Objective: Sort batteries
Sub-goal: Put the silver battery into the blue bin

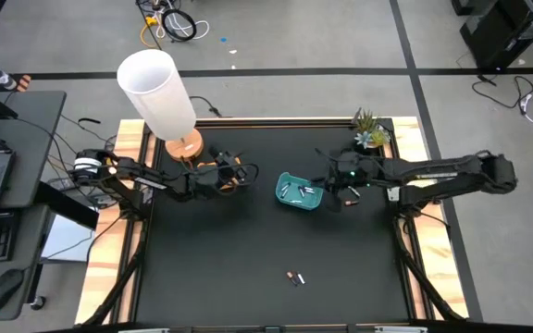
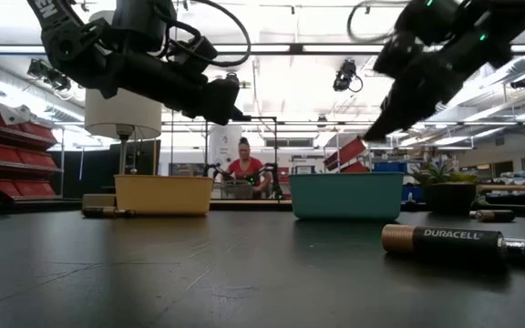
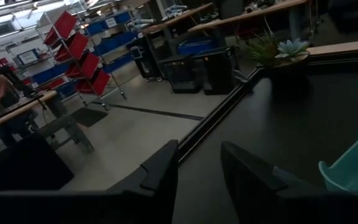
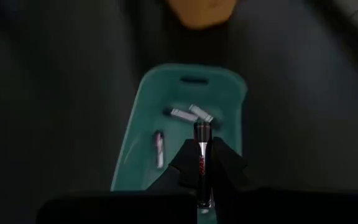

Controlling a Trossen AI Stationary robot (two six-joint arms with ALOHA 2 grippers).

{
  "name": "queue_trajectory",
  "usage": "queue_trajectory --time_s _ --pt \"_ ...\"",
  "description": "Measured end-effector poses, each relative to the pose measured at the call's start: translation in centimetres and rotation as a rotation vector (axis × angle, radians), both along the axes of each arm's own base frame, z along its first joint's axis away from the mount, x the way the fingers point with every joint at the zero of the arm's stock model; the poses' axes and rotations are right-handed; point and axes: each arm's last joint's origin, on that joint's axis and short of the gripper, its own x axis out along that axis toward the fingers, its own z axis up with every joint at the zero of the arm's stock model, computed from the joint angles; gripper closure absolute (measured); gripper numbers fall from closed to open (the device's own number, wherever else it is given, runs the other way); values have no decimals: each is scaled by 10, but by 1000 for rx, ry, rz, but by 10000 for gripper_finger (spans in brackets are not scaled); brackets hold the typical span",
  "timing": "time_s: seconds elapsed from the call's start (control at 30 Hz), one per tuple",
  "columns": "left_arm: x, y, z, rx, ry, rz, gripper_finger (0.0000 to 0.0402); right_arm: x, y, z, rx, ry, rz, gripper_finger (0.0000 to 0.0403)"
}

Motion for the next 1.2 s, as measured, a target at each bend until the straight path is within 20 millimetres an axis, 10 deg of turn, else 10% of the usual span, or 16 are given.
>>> queue_trajectory --time_s 0.43,0.73,1.2 --pt "-2 -17 18 -28 124 -56 275 27 -11 -25 37 133 69 390" --pt "-40 -31 47 -452 405 -219 294 42 -16 -37 21 104 65 380" --pt "-80 -62 12 -853 793 -52 296 47 -18 -39 -22 77 57 362"
